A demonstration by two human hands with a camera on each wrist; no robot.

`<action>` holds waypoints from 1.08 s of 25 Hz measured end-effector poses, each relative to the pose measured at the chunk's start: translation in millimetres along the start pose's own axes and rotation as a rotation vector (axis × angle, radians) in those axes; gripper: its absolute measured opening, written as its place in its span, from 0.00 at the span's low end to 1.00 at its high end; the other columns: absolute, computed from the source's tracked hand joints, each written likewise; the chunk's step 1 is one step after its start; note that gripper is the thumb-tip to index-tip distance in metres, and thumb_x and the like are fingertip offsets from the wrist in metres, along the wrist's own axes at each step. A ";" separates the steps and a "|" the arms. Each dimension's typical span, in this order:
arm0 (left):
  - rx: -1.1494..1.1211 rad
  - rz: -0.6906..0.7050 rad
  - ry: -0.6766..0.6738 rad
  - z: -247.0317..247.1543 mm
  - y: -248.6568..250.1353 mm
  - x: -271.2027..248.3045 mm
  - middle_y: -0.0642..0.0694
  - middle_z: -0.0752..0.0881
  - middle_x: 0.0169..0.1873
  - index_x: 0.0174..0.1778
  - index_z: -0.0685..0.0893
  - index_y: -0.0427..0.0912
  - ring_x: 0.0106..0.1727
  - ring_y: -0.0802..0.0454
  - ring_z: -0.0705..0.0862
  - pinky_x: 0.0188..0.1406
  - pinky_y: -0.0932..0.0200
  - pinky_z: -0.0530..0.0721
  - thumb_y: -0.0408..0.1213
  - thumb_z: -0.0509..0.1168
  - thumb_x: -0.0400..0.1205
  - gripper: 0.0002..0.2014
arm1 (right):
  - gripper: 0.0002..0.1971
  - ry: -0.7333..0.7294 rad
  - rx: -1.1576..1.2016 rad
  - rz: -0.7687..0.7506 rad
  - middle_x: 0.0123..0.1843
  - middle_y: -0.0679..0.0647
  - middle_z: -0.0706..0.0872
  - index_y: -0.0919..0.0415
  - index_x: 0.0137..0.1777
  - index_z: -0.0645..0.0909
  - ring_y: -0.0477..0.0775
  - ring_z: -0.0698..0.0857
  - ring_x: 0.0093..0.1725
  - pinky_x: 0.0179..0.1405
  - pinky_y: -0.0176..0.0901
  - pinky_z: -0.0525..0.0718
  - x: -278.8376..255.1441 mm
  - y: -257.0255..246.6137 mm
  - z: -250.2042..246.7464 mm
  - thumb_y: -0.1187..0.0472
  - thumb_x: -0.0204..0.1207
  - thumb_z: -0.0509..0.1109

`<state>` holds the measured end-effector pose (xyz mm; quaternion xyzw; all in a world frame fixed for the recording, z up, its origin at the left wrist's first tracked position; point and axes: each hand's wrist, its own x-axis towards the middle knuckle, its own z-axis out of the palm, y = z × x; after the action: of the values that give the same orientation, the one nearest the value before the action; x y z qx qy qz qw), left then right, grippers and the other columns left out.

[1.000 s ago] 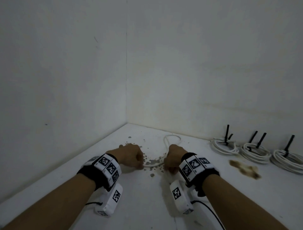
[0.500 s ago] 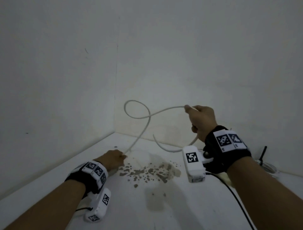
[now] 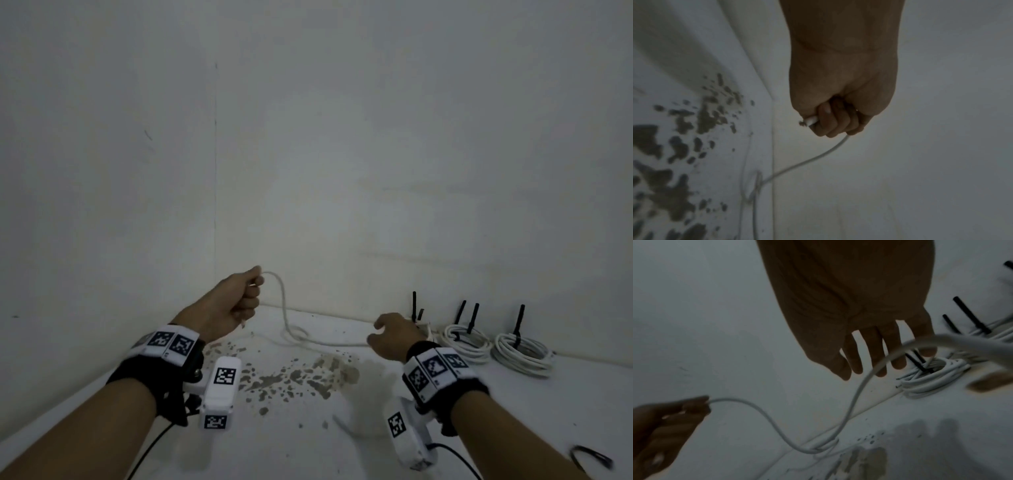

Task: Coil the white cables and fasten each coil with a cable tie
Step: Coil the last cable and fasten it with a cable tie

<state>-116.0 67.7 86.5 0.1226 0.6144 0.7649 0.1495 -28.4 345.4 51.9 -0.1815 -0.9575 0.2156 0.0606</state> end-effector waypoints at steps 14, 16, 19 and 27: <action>-0.005 0.081 -0.359 40.4 27.2 -30.7 0.52 0.53 0.19 0.22 0.73 0.46 0.21 0.53 0.48 0.22 0.58 0.49 0.50 0.61 0.81 0.22 | 0.01 0.112 0.596 -0.229 0.45 0.56 0.87 0.56 0.49 0.80 0.55 0.84 0.42 0.40 0.49 0.84 23.2 -70.0 24.4 0.62 0.80 0.69; 0.003 0.088 -0.285 35.7 17.8 -30.1 0.53 0.56 0.17 0.20 0.71 0.46 0.22 0.53 0.48 0.24 0.58 0.50 0.52 0.62 0.80 0.24 | 0.08 -0.078 0.516 -0.181 0.41 0.53 0.81 0.54 0.56 0.75 0.51 0.77 0.35 0.29 0.44 0.75 25.1 -75.8 16.4 0.57 0.81 0.70; -0.101 0.092 -0.239 33.9 10.8 -29.9 0.53 0.57 0.17 0.21 0.72 0.47 0.18 0.57 0.52 0.22 0.60 0.50 0.51 0.65 0.77 0.20 | 0.21 -0.303 0.146 -0.167 0.52 0.54 0.80 0.58 0.70 0.72 0.54 0.78 0.44 0.32 0.39 0.76 7.2 -80.7 17.5 0.46 0.85 0.65; -0.298 0.116 -0.178 28.0 15.7 -22.7 0.54 0.57 0.17 0.25 0.75 0.47 0.14 0.59 0.55 0.18 0.62 0.50 0.48 0.64 0.81 0.18 | 0.10 -0.298 0.405 -0.214 0.38 0.58 0.85 0.67 0.55 0.82 0.55 0.85 0.30 0.44 0.58 0.91 -7.9 -80.8 66.4 0.61 0.86 0.63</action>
<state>-85.8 81.2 107.8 0.2015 0.4704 0.8411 0.1755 -60.0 248.5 27.0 -0.0299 -0.9069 0.4196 -0.0235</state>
